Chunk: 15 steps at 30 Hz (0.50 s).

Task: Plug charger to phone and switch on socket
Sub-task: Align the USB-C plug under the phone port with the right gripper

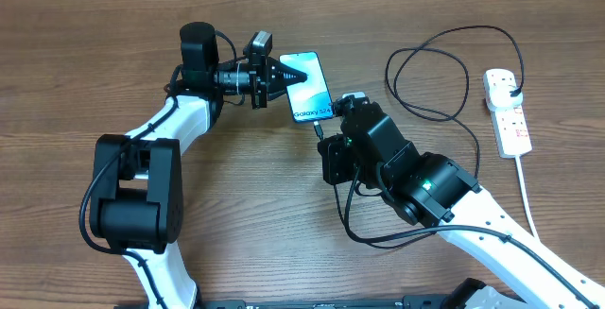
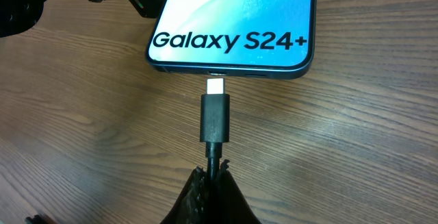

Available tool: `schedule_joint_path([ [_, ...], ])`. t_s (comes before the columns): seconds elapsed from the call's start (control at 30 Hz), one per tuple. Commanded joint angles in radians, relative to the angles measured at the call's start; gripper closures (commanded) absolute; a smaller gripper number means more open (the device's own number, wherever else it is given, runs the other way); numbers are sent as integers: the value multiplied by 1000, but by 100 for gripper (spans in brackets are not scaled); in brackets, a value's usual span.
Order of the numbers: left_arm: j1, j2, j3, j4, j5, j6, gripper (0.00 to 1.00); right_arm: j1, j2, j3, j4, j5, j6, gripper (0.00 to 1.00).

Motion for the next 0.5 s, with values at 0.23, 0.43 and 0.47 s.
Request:
schedule_joint_path([
  [0.23,2,3,25,5,21,33,96,3,0,0,16,14,-1,96],
  [0.43,3,3,25,5,40,40,96,3,1,0,16,38,-8,96],
  [0.47,3,3,25,6,40,40,96,3,1,0,16,37,-8,96],
])
